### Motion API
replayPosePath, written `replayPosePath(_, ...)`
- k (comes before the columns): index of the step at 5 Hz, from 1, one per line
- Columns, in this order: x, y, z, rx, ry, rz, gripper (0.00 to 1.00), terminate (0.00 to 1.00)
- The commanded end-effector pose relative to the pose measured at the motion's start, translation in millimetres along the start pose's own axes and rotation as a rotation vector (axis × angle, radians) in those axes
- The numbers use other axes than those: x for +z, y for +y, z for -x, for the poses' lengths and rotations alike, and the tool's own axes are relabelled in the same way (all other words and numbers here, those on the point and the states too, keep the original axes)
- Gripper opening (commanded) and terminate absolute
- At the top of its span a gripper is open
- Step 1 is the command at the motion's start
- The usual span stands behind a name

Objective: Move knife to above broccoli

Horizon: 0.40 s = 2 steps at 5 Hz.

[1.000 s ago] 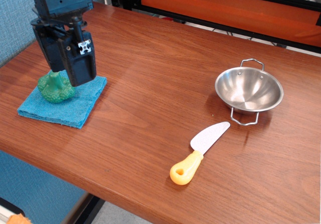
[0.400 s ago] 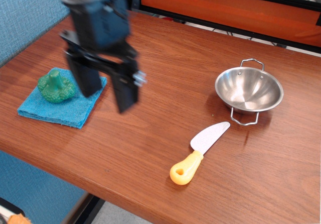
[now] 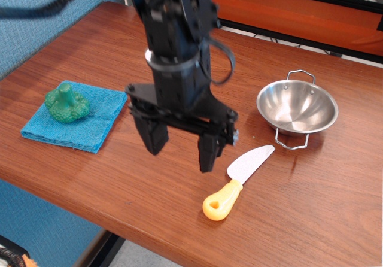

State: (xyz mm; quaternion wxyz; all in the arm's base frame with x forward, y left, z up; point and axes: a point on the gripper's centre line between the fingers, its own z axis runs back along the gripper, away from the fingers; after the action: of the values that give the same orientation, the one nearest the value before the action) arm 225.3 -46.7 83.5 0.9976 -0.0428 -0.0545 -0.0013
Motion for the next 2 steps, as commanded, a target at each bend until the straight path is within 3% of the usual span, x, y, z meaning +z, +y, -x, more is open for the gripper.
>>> replayPosePath(1,-38,-27,-21,-0.069,-0.070,0.008,1.00,0.00)
replayPosePath(2,-55,-37,-25,-0.102,-0.048,-0.010,1.00,0.00)
